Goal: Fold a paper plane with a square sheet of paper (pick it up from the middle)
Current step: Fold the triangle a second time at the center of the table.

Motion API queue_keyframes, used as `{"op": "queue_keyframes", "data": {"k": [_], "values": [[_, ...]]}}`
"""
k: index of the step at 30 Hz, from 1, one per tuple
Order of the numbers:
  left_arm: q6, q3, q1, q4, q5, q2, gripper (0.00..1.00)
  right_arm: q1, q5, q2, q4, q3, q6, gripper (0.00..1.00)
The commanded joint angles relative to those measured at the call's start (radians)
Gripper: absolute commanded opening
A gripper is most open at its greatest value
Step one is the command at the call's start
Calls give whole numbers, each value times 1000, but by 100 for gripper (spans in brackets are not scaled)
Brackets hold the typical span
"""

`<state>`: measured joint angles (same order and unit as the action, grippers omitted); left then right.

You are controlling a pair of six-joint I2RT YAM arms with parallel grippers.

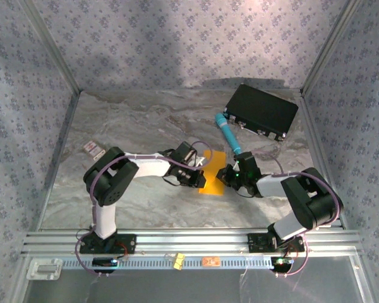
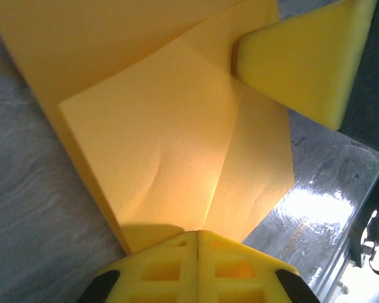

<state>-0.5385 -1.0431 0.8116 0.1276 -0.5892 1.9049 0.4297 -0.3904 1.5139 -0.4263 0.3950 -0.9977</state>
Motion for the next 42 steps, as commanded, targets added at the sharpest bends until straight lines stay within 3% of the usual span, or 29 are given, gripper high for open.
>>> {"op": "queue_keyframes", "data": {"k": [1,11,19,29,42], "values": [[-32,-58,5,24,-15,-43,7,-13,45,26,84,-27,9,2],[-72,-175,31,4,-47,93,8,-12,47,26,87,-18,6,2],[-42,-145,40,35,29,143,8,-11,53,31,83,-30,1,2],[-8,-121,39,61,63,112,9,-12,52,39,80,-30,3,2],[24,-91,42,69,15,-42,15,-14,51,41,76,-29,2,1]]}}
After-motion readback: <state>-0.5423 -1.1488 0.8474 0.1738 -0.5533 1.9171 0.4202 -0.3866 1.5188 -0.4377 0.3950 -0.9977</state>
